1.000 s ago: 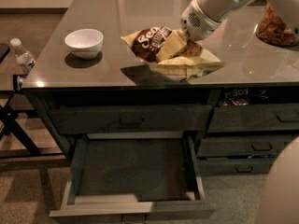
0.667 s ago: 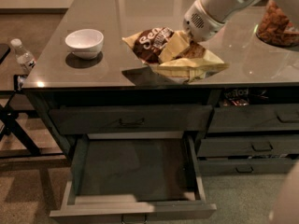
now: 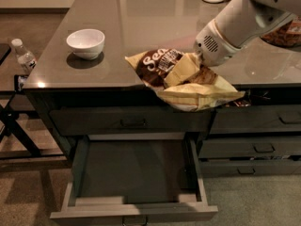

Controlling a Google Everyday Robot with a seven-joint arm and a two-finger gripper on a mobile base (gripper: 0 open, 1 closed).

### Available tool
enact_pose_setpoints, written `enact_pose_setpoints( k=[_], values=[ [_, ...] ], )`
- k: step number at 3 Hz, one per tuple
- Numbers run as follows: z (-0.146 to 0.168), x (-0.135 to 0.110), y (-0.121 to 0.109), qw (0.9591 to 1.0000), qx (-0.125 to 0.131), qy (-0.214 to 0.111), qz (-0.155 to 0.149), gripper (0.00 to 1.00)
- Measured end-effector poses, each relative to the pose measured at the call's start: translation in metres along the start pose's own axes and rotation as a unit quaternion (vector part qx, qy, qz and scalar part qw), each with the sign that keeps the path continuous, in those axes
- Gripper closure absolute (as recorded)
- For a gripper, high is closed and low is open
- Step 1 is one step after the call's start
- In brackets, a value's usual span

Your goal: Place brown chip bag into middle drawer

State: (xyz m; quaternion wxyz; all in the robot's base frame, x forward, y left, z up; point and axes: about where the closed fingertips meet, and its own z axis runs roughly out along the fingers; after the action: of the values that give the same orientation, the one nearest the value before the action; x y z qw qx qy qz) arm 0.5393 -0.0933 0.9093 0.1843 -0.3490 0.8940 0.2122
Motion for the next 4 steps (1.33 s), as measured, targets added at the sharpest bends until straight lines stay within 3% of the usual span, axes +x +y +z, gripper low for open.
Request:
enact_pose_setpoints(
  k=[1,2,3,4],
  values=[
    [0.000,0.000,0.000,1.0000,0.000,0.000,0.000,1.00],
    [0.014,0.019,0.007,0.9996,-0.013,0.012,0.021,1.00],
    [0.037,0.058,0.026,0.9960,-0.040,0.016,0.078,1.00],
    [0.068,0.111,0.048,0.9871,-0.083,0.040,0.131,1.00]
  ],
)
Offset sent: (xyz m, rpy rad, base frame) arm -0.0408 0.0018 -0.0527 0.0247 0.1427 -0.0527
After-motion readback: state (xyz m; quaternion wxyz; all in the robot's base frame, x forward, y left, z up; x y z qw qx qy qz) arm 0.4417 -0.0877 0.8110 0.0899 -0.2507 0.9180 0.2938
